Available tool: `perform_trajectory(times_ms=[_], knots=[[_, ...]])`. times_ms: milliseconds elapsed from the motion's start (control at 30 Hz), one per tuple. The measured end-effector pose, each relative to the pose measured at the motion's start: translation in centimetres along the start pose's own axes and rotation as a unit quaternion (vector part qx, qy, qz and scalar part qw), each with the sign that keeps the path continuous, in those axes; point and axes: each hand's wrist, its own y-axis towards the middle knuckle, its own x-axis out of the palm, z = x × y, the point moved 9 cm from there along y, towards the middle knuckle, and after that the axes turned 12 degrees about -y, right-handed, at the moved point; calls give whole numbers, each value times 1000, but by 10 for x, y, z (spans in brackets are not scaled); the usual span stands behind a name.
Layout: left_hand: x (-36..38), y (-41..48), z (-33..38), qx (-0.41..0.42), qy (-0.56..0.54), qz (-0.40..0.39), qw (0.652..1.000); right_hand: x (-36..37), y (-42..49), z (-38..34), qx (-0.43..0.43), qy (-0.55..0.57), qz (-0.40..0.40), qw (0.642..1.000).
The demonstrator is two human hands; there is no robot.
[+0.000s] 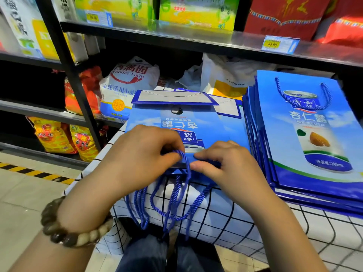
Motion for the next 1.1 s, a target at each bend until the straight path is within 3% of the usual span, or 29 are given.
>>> perform_trajectory(times_ms=[167,267,467,533,667,733,833,900,1033,1100], knots=[[-14,17,-6,-63,-120,88,987,1,-1,3,-15,92,24,995],[-12,27,-4,-73,-111,77,988,0,-2,6,-3,208,3,978],[-2,37,-1,-73,-34,62,995,-4,4,-6,8,246,-25,969],[-6,32,0,-58,7,70,996,-8,9,1,60,318,-35,946],[-31,12,11,-17,-56,160,985,-18,17,18,154,459,-32,874],[-18,7,20,-41,-52,98,993,-20,22,21,170,490,-26,855],[18,10,25,-68,52,-19,996,-20,29,17,176,508,-24,843],[28,16,27,-46,50,-36,997,-20,31,17,177,506,-14,844],[15,35,22,-70,-161,8,985,-34,22,32,156,388,42,907],[9,44,21,-72,-213,29,974,-36,15,28,124,378,28,917]])
